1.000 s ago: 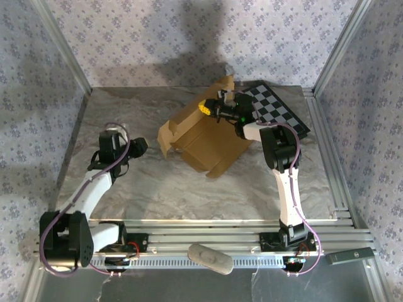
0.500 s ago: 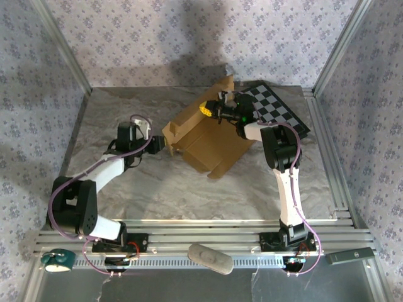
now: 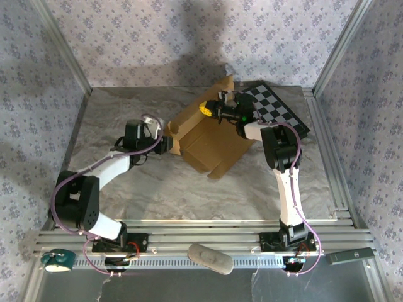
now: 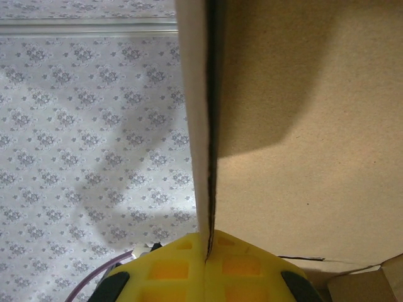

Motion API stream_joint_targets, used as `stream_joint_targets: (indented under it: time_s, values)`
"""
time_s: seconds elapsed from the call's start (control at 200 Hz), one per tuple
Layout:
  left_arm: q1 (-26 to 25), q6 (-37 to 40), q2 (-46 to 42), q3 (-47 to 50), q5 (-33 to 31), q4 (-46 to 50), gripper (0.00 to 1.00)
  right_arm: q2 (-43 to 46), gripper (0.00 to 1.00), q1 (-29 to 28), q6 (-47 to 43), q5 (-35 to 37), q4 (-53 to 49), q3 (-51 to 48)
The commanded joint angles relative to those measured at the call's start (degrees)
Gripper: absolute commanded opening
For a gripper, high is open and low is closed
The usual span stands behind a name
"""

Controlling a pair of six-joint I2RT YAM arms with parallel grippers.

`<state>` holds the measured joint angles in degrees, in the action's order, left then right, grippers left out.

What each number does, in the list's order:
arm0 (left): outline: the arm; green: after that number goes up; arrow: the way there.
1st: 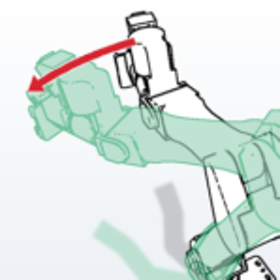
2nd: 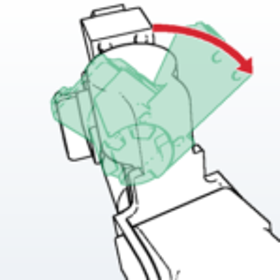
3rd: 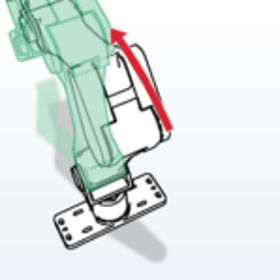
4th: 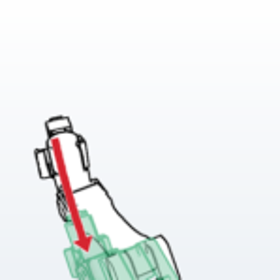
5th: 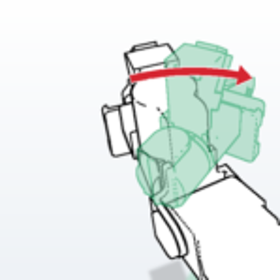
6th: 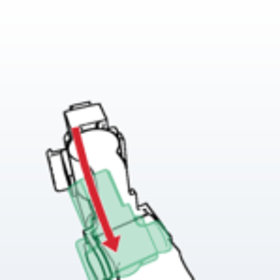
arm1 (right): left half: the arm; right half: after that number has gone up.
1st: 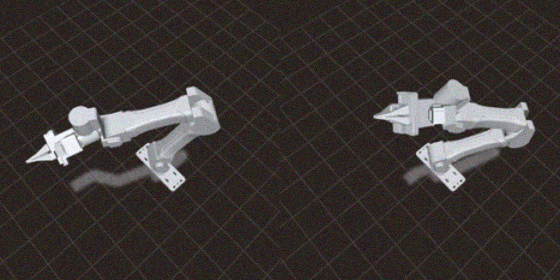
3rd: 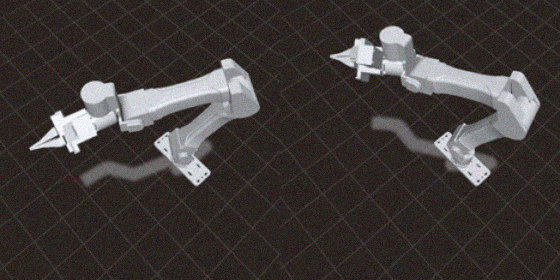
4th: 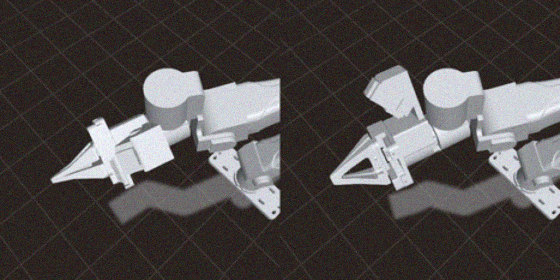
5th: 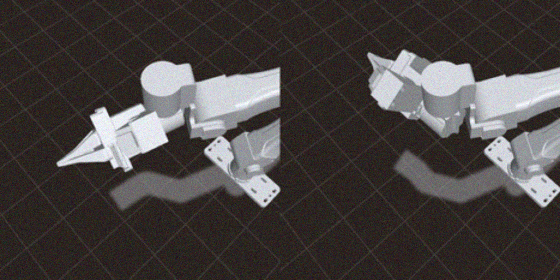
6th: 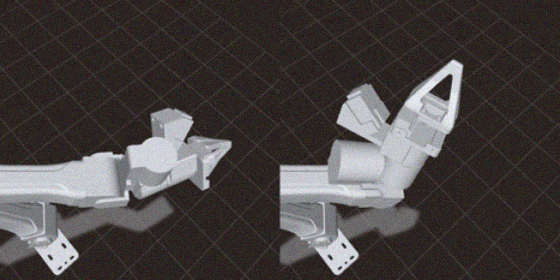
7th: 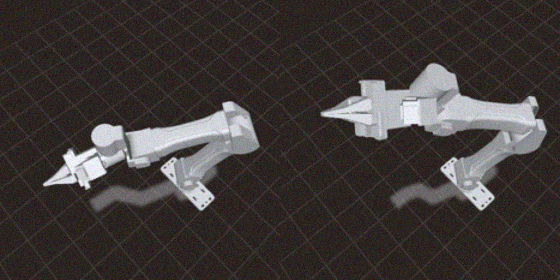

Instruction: Fold the paper box

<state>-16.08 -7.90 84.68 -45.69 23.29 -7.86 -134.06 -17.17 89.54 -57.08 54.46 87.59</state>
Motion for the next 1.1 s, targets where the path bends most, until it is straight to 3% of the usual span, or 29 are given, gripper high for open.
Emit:
stream_joint_targets:
  time_s: [0.0,0.455,0.954,1.094]
  values:
    - [-1.44,1.99,1.46,-2.98,0.49,-0.33,0.46,-0.7,0.0,-0.04,-1.04,-1.29,-3.15,0.74]
    - [-6.01,1.6,3.6,-4.97,-3.32,0.48,0.46,-0.64,0.0,-0.36,-1.68,-1.02,-4.93,1.39]
    - [-11.41,-1.2,9.25,-10.12,-23.21,3.66,0.43,0.3,0.0,-0.58,-1.38,-0.66,-5.15,0.91]
    - [-12.46,-2.49,10.57,-11.44,-26.84,3.98,0.47,0.44,0.0,-0.63,-1.08,-0.4,-5.06,1.0]
